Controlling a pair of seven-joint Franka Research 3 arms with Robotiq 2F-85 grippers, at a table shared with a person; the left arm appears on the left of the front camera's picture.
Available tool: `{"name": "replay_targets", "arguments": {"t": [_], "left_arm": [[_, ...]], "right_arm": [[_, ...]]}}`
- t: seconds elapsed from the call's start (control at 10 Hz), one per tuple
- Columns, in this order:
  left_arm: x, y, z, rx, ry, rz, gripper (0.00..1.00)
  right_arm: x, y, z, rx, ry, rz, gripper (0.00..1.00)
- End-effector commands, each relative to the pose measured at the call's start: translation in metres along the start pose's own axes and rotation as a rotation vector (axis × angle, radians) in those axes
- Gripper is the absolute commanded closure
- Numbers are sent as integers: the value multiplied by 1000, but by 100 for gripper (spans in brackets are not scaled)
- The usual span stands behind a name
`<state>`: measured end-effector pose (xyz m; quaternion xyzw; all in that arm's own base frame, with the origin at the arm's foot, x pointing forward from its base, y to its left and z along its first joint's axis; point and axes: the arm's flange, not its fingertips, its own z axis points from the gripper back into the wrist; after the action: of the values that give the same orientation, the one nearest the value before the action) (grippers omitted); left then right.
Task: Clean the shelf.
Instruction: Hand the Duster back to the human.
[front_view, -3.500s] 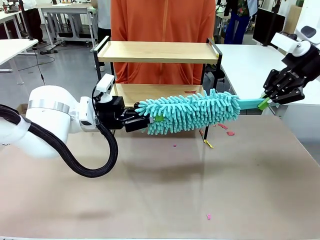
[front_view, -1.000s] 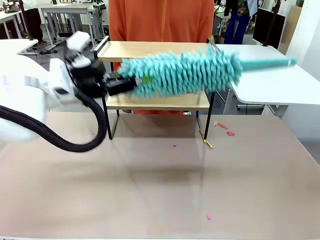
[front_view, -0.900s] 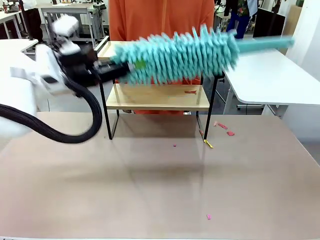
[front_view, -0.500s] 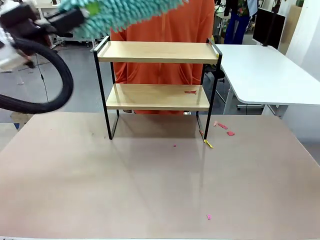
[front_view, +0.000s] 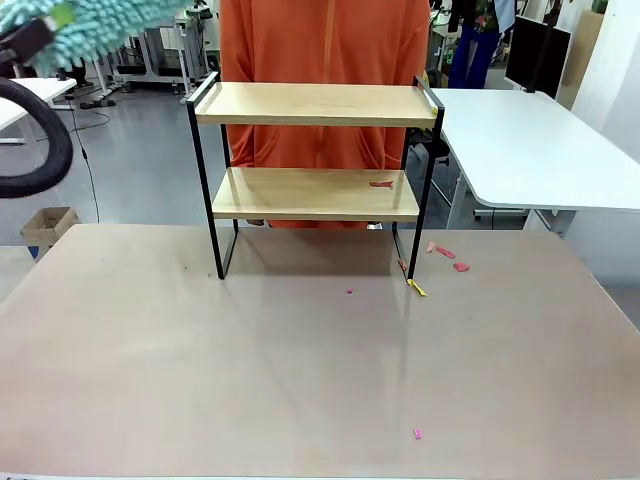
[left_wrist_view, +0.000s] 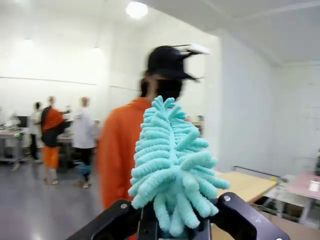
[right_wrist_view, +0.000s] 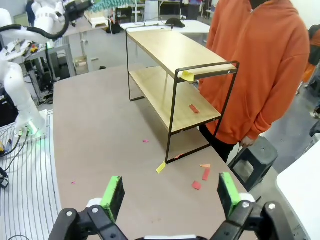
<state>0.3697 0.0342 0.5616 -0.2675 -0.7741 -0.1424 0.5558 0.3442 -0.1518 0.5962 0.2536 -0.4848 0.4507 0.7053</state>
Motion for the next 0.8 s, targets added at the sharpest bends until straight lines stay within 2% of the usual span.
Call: {"name": "replay_targets", "arguments": {"t": [0.0,0.4,0.5,0.7], "left_arm": [[-14,2,15,207,-22,-87,83],[-52,25,29,329,10,-133,83],[-82,35,29,379,59,-144,83],[-131,43,36,388,95,-102,83]], "right_arm": [[1,0,1,1,0,9,0],[1,0,1,1,0,9,0],[1,0,1,1,0,9,0],[1,0,1,1,0,9,0]]}}
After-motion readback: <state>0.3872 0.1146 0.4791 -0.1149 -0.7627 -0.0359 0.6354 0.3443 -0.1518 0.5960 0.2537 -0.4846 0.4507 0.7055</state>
